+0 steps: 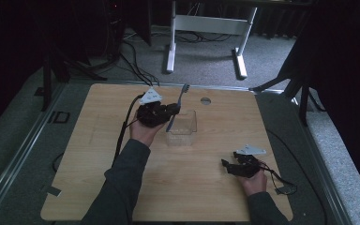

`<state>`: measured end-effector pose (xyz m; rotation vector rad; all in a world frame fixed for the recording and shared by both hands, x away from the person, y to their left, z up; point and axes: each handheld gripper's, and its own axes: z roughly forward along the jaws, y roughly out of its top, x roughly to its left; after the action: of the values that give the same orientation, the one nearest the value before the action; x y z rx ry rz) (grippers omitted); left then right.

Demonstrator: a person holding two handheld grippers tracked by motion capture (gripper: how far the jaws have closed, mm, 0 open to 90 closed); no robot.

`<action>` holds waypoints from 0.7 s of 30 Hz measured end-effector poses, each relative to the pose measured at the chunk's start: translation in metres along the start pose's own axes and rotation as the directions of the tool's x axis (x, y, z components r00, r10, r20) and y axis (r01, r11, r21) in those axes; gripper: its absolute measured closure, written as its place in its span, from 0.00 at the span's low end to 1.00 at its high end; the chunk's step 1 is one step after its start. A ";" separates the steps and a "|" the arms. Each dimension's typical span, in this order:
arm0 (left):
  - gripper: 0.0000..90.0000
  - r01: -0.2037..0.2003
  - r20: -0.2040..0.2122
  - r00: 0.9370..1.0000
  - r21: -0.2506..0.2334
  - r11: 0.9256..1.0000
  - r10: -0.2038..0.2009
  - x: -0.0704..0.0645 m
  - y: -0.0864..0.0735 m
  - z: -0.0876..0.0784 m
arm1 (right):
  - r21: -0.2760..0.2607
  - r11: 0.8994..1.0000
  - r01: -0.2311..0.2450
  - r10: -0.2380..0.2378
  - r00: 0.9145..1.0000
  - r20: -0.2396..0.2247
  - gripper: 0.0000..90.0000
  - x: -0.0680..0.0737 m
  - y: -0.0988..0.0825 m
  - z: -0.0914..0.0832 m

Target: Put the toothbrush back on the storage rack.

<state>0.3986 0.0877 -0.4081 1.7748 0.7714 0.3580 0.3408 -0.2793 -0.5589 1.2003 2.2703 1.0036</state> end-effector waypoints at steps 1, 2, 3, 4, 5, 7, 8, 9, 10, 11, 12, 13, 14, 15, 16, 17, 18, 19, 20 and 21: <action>0.87 0.008 -0.005 1.000 -0.005 1.000 -0.009 0.000 0.000 0.002 | 0.000 1.000 0.000 0.000 1.000 0.000 0.37 0.000 0.000 0.000; 0.87 0.008 -0.005 1.000 -0.005 1.000 -0.009 0.000 0.000 0.002 | 0.000 1.000 0.000 0.000 1.000 0.000 0.37 0.000 0.000 0.000; 0.87 0.010 -0.008 1.000 -0.007 1.000 -0.010 0.001 -0.001 0.003 | 0.000 1.000 0.000 0.000 1.000 0.000 0.37 0.000 0.000 0.000; 0.87 0.010 -0.008 1.000 -0.007 1.000 -0.010 0.001 -0.001 0.003 | 0.000 1.000 0.000 0.000 1.000 0.000 0.37 0.000 0.000 0.000; 0.87 0.013 -0.011 1.000 -0.011 1.000 -0.013 0.001 -0.001 0.004 | 0.000 1.000 0.000 0.000 1.000 0.000 0.37 0.000 0.000 0.000; 0.87 0.014 -0.014 1.000 -0.014 1.000 -0.014 0.001 0.000 0.006 | 0.000 1.000 0.000 0.000 1.000 0.000 0.37 0.000 0.000 0.000; 0.87 0.014 -0.014 1.000 -0.014 1.000 -0.014 0.001 0.000 0.006 | 0.000 1.000 0.000 0.000 1.000 0.000 0.37 0.000 0.000 0.000; 0.87 0.014 -0.021 1.000 -0.016 1.000 -0.015 0.001 0.000 0.007 | 0.000 1.000 0.000 0.000 1.000 0.000 0.37 0.000 0.000 0.000; 0.87 0.014 -0.021 1.000 -0.016 1.000 -0.015 0.001 0.000 0.007 | 0.000 1.000 0.000 0.000 1.000 0.000 0.37 0.000 0.000 0.000; 0.87 0.019 -0.020 1.000 -0.023 1.000 -0.019 0.002 0.000 0.008 | 0.000 1.000 0.001 -0.001 1.000 -0.001 0.37 0.000 0.000 0.000; 0.87 0.019 -0.020 1.000 -0.023 1.000 -0.019 0.002 0.000 0.008 | 0.000 1.000 0.001 -0.001 1.000 -0.001 0.37 0.000 0.000 0.000; 0.87 0.024 -0.019 1.000 -0.029 0.999 -0.024 0.003 0.000 0.008 | 0.000 1.000 0.002 -0.002 1.000 -0.001 0.37 0.000 0.000 0.000; 0.87 0.024 -0.019 1.000 -0.029 0.999 -0.024 0.003 0.000 0.008 | 0.000 1.000 0.002 -0.002 1.000 -0.001 0.37 0.000 0.000 0.000; 0.87 0.024 -0.019 1.000 -0.030 0.999 -0.025 0.003 0.000 0.009 | 0.000 1.000 0.002 -0.002 1.000 -0.001 0.37 0.000 0.000 0.000; 0.87 0.024 -0.019 1.000 -0.030 0.999 -0.025 0.003 0.000 0.009 | 0.000 1.000 0.002 -0.002 1.000 -0.001 0.37 0.000 0.000 0.000; 0.87 0.028 -0.019 0.999 -0.033 0.999 -0.029 0.004 -0.001 0.010 | 0.000 1.000 0.002 -0.002 1.000 -0.001 0.37 0.000 0.000 0.000; 0.87 0.028 -0.019 0.999 -0.033 0.999 -0.029 0.004 -0.001 0.010 | 0.000 1.000 0.002 -0.002 1.000 -0.001 0.37 0.000 0.000 0.000; 0.87 0.029 -0.020 0.999 -0.036 0.999 -0.030 0.004 -0.001 0.010 | 0.000 1.000 0.002 -0.002 1.000 -0.001 0.37 0.000 0.000 0.000; 0.87 0.030 -0.021 0.999 -0.037 0.999 -0.031 0.005 -0.001 0.010 | 0.000 1.000 0.002 -0.002 1.000 -0.001 0.37 0.000 0.000 0.000; 0.87 0.034 -0.021 0.999 -0.041 0.999 -0.035 0.006 -0.001 0.011 | 0.000 1.000 0.002 -0.002 1.000 -0.001 0.37 0.000 0.000 0.000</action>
<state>0.4091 0.0836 -0.4137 1.7199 0.8038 0.3684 0.3409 -0.2795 -0.5589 1.1969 2.2724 1.0038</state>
